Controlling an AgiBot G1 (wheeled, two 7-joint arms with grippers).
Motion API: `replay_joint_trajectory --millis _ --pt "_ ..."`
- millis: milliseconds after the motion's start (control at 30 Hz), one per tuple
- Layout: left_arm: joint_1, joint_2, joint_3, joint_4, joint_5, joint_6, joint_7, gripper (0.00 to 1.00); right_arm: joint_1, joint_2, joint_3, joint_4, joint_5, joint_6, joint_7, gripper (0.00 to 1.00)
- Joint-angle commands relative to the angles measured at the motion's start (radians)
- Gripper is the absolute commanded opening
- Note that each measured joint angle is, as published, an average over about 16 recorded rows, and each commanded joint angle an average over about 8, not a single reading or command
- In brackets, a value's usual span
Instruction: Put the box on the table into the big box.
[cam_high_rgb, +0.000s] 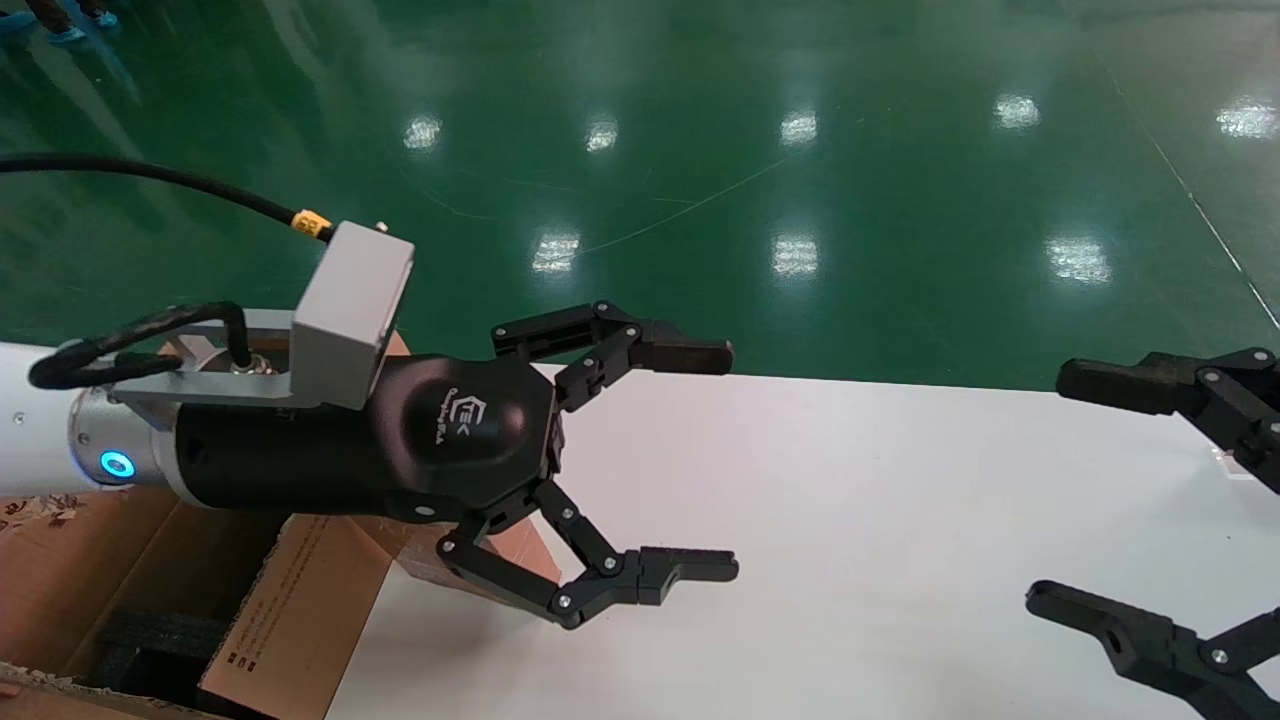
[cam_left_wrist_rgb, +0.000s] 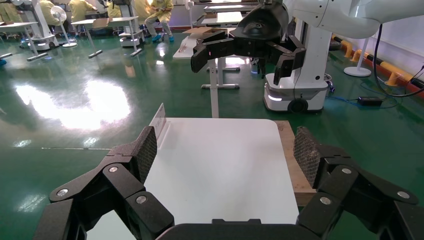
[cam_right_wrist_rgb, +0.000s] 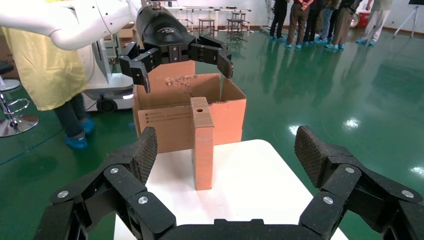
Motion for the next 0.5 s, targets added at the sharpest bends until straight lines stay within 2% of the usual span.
replay_joint_trajectory --millis 33,500 --pt "0.000 0.000 0.000 0.000 0.000 0.000 0.000 1.00 0.000 0.000 0.000 0.000 0.000 0.000 0.000 1.00" --pt "0.000 0.000 0.000 0.000 0.000 0.000 0.000 1.00 0.000 0.000 0.000 0.000 0.000 0.000 0.000 1.00"
